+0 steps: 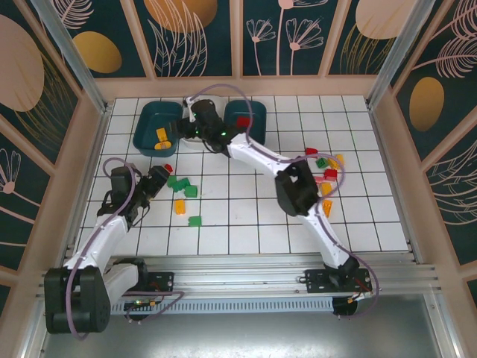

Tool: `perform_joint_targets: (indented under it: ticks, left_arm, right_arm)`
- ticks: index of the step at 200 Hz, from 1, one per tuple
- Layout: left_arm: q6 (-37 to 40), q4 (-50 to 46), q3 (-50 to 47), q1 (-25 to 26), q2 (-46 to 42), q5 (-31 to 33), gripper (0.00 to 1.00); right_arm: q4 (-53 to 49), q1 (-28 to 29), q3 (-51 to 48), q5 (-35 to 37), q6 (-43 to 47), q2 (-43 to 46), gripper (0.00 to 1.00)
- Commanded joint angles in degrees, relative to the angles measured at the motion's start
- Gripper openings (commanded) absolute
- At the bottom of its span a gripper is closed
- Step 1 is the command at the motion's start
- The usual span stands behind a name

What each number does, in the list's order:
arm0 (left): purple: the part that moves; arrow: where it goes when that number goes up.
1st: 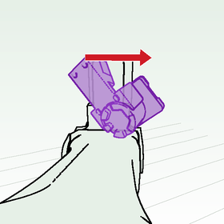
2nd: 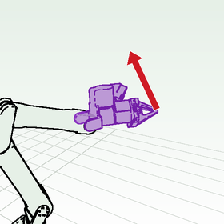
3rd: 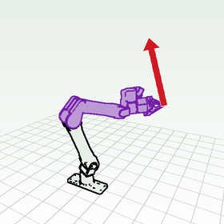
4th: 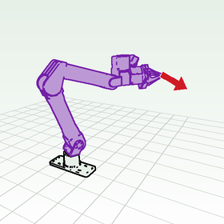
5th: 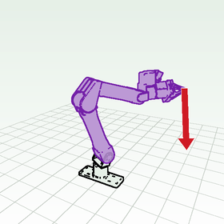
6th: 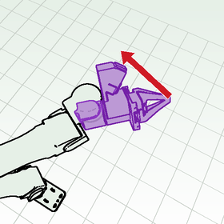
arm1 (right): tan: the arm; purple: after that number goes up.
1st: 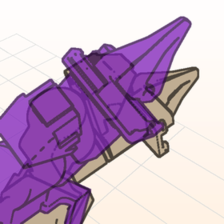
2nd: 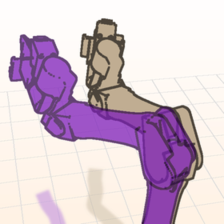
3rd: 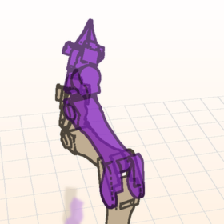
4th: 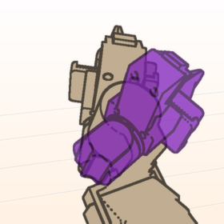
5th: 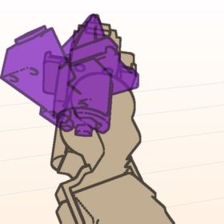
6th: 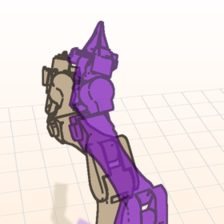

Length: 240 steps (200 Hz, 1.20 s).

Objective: Sort the legos into containers by color

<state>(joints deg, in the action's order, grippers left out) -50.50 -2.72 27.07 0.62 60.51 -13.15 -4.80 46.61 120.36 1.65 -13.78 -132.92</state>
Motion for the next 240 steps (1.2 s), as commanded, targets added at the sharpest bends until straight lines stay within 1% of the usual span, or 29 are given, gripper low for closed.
perform_joint_targets:
  ticks: [1, 16, 31, 47, 60, 80, 94, 108, 114, 121, 136, 171, 186, 192, 209, 231, 240]
  left_arm:
    - [4.3, -3.3, 3.2, 6.5, 1.2, 7.6, 0.92]
    - [4.2, -5.8, 4.2, 12.4, 1.7, 13.1, 0.92]
    - [5.1, -9.3, 4.4, 16.0, 1.8, 18.8, 0.91]
    - [6.7, -10.6, 3.2, 17.2, 2.2, 20.4, 0.85]
    - [7.2, -11.4, 2.7, 18.9, 3.3, 21.4, 0.82]
    - [7.1, -12.7, 2.3, 23.7, 4.9, 24.3, 0.79]
    - [6.8, -13.6, 2.1, 27.5, 6.1, 26.6, 0.79]
    - [7.1, -13.3, 1.9, 29.8, 8.0, 27.5, 0.78]
    - [7.2, -13.5, 2.0, 30.2, 8.8, 28.3, 0.78]
    - [7.6, -13.6, 2.0, 30.2, 9.9, 29.6, 0.75]
    - [9.0, -12.8, 1.8, 30.3, 12.2, 31.5, 0.71]
    - [10.1, -8.8, 2.5, 30.3, 16.8, 30.7, 0.62]
    - [10.2, -7.8, 3.3, 30.3, 17.7, 30.8, 0.53]
    - [10.4, -7.6, 3.8, 30.3, 18.1, 30.7, 0.47]
    - [10.7, -8.0, 5.1, 30.3, 18.4, 30.8, 0.34]
    - [11.0, -9.3, 6.3, 30.3, 17.1, 30.9, 0.16]
    - [11.0, -10.6, 7.1, 30.3, 15.9, 30.7, 0.11]
  right_arm:
    - [5.2, -2.2, -15.5, 6.7, -1.1, 13.0, 0.73]
    - [9.1, -4.3, -28.5, 6.6, -3.4, 20.3, 0.73]
    - [11.3, -6.5, -38.5, 6.5, -5.9, 26.1, 0.73]
    - [12.7, -8.4, -46.7, 6.1, -8.1, 30.7, 0.73]
    - [13.2, -9.2, -51.3, 6.5, -9.0, 33.3, 0.73]
    - [12.5, -9.7, -55.6, 7.6, -9.3, 36.3, 0.72]
    - [12.0, -10.2, -58.1, 8.5, -9.3, 37.9, 0.72]
    - [10.9, -11.5, -60.2, 8.4, -10.7, 39.3, 0.72]
    - [10.7, -12.0, -61.4, 7.7, -11.5, 40.0, 0.72]
    - [10.9, -12.5, -63.0, 7.1, -12.2, 40.9, 0.71]
    - [11.9, -13.0, -66.0, 7.7, -12.8, 43.0, 0.71]
    - [9.8, -13.7, -67.9, 8.1, -12.6, 46.0, 0.70]
    - [9.3, -14.0, -68.3, 8.4, -12.3, 47.0, 0.70]
    - [8.9, -14.2, -68.4, 8.4, -12.3, 47.3, 0.69]
    - [7.9, -14.5, -68.6, 8.8, -12.0, 48.5, 0.69]
    - [7.0, -15.0, -69.5, 9.3, -12.0, 50.4, 0.68]
    - [6.5, -14.9, -69.9, 9.5, -12.0, 51.2, 0.68]
